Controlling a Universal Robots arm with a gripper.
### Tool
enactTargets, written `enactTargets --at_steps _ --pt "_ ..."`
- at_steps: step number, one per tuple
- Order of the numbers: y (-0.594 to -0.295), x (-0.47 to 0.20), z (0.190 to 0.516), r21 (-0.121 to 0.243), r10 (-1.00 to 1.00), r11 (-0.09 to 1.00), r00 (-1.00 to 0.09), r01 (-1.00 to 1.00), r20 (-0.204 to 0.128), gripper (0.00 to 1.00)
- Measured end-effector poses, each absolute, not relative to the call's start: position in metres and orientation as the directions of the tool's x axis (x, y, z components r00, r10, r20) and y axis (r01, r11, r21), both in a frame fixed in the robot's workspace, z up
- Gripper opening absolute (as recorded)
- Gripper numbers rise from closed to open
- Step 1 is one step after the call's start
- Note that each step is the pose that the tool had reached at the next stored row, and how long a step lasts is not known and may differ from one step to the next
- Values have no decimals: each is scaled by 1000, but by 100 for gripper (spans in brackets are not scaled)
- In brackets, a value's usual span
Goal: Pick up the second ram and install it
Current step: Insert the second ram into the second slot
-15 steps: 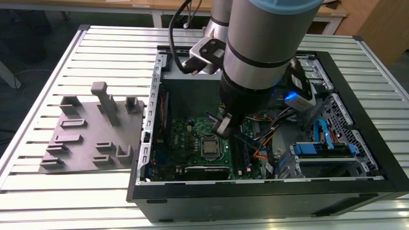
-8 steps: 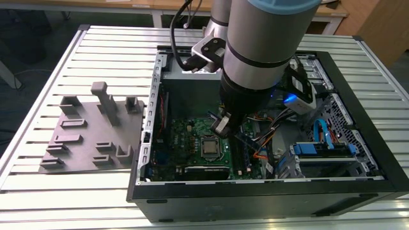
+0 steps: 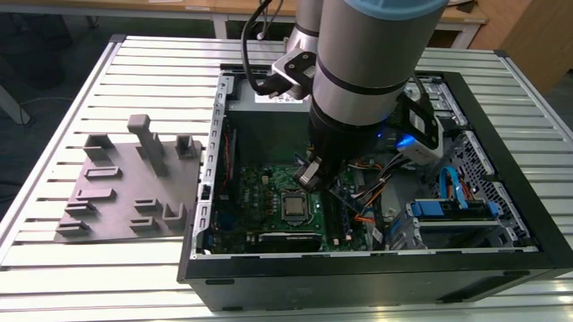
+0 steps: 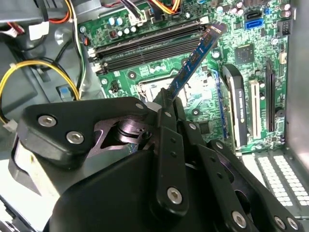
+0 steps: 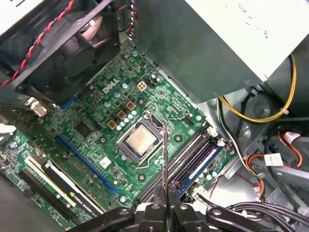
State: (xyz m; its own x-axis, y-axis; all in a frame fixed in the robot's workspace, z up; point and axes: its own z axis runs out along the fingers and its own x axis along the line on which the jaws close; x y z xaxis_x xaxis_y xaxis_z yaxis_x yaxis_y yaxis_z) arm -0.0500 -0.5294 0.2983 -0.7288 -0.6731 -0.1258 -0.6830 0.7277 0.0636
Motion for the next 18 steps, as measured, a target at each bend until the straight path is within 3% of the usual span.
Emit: enactTargets --at_steps 18 --pt "-529 -50 298 64 -546 829 -828 -556 -126 14"
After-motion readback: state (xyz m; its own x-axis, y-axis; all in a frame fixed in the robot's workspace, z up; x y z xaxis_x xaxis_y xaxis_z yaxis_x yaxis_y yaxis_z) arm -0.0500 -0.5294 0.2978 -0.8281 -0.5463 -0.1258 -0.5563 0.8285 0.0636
